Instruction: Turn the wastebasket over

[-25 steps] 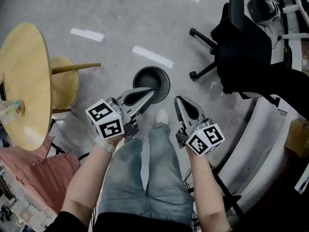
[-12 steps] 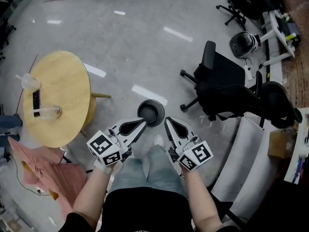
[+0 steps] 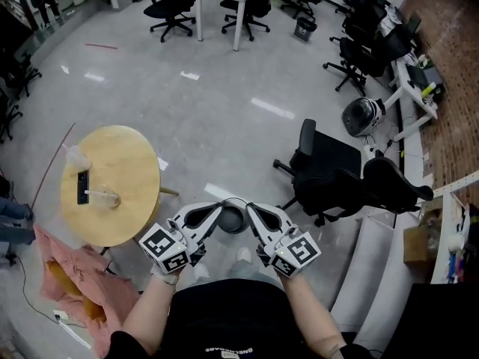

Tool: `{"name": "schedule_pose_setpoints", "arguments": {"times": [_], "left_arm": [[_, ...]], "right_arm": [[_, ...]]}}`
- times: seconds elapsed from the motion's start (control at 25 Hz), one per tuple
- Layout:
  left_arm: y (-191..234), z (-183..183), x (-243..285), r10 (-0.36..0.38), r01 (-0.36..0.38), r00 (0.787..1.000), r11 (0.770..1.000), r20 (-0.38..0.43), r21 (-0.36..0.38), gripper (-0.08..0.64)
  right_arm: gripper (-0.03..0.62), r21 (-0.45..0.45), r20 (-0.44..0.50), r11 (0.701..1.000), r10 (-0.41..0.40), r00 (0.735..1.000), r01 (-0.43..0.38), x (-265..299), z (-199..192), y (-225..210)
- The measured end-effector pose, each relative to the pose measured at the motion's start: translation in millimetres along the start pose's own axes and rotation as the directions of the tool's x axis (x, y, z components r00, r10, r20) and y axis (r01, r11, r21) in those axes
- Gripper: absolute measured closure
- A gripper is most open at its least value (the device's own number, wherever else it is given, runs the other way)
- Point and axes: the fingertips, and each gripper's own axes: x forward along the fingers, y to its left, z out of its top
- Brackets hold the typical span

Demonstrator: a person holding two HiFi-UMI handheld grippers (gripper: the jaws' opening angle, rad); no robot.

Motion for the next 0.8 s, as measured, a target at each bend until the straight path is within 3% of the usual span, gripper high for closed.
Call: {"name": "schedule_pose_setpoints", "arguments": {"times": [0.16, 0.44, 0.8], "left_arm": [[-16, 27, 4, -0.026, 0.024, 1.0, 0.995, 0.016, 0.096, 0.546], [-17, 48, 3, -0.019, 0.012, 0.997, 0.995, 0.071, 0.097, 0.546], [-11, 53, -2, 0.01, -0.018, 0.998, 0.994, 0.07, 0.107, 0.546]], "right_arm": [[0.581, -0.073, 0.02, 0.997, 0.028, 0.999, -0.027, 5, 27, 10], [0.583, -0.131, 0.047, 0.991, 0.036, 0.998, -0.029, 8, 47, 15], [0.583, -0.14, 0.046, 0.99, 0.022, 0.999, -0.015, 8, 51, 9]]}}
